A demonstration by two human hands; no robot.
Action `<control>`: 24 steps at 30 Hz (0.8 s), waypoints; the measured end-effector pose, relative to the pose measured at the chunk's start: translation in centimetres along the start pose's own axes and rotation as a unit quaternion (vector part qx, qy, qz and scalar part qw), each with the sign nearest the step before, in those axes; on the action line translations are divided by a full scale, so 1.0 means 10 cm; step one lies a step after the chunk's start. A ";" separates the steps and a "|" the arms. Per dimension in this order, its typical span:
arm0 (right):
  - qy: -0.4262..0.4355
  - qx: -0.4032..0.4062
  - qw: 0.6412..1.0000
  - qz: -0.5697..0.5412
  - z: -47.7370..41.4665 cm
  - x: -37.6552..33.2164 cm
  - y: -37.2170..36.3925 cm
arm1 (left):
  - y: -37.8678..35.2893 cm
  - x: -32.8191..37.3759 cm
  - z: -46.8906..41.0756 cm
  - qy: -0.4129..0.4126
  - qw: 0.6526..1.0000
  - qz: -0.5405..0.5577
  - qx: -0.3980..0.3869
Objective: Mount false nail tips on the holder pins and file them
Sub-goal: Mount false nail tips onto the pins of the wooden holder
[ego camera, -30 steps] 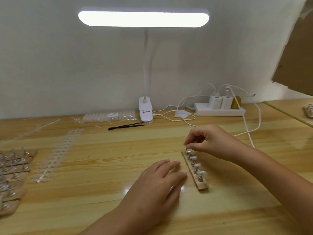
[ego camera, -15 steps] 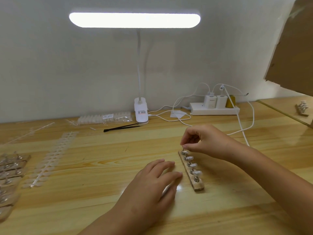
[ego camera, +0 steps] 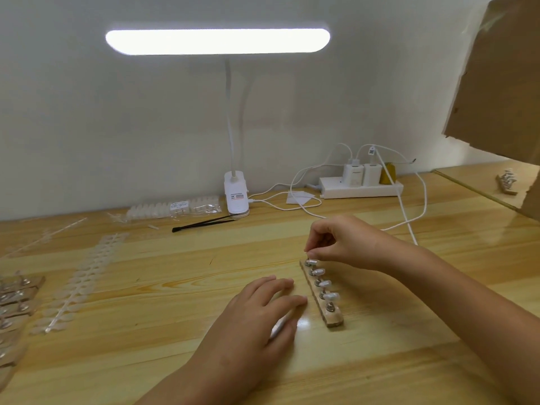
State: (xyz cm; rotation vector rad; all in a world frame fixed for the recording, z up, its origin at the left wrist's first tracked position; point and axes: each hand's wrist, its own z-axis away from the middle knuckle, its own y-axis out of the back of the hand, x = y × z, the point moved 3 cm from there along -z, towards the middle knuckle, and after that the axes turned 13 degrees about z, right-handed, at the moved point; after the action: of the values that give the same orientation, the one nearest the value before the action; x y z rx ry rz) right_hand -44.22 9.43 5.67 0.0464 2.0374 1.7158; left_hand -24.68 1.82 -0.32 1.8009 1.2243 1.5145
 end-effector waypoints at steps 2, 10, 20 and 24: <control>-0.003 0.003 1.000 -0.007 0.03 -0.02 -0.02 | 0.03 -0.01 -0.03 0.018 0.999 0.035 -0.002; -0.054 -0.001 0.999 0.005 0.54 0.04 0.49 | 0.10 -0.08 -0.59 0.098 0.985 0.132 0.041; -0.339 0.063 0.937 0.045 2.70 1.12 1.55 | 0.00 -0.33 -0.84 0.144 0.959 0.242 0.041; -0.397 0.025 0.914 0.076 3.29 1.52 1.21 | -0.05 -0.49 -0.83 0.169 0.958 0.228 0.037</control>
State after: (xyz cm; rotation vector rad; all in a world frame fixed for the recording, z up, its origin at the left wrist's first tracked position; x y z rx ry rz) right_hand -48.70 47.31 8.59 0.8032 1.4733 1.3890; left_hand -32.63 -3.61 -1.06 2.0299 1.0673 2.1314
